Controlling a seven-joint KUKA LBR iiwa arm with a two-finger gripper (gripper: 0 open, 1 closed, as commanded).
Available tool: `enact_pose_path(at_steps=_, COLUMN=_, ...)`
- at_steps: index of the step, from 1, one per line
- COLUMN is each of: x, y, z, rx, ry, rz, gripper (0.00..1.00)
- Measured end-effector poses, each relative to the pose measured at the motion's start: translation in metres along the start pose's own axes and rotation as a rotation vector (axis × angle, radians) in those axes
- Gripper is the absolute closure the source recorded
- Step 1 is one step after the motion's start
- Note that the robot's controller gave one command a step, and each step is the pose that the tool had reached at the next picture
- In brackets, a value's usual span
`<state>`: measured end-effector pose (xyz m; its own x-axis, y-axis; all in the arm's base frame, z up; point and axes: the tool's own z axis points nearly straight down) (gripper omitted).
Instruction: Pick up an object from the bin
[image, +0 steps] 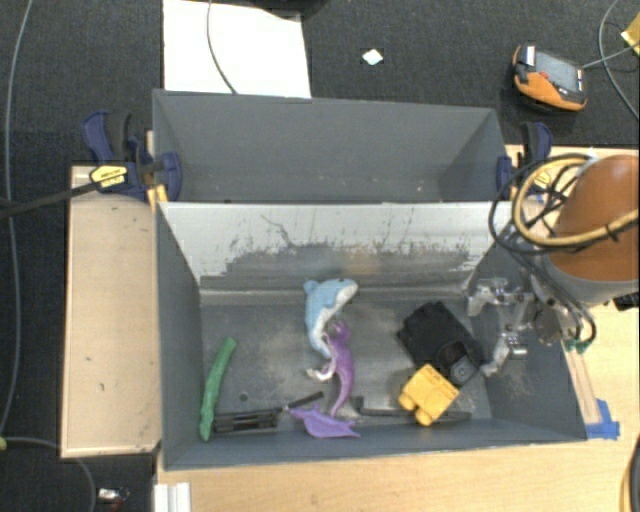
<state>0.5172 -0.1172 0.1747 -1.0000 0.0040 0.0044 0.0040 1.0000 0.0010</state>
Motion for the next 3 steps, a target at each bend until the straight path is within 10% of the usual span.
enact_pose_path(at_steps=1, x=-0.002, y=0.001, z=-0.005, rx=0.002, ry=-0.007, rz=-0.005, gripper=0.0)
enact_pose_path(at_steps=2, x=0.029, y=0.037, z=0.101, rx=0.002, ry=-0.011, rz=-0.066, gripper=0.0)
enact_pose_path(at_steps=3, x=0.024, y=0.007, z=0.104, rx=0.006, ry=-0.024, rz=-0.034, gripper=1.0)
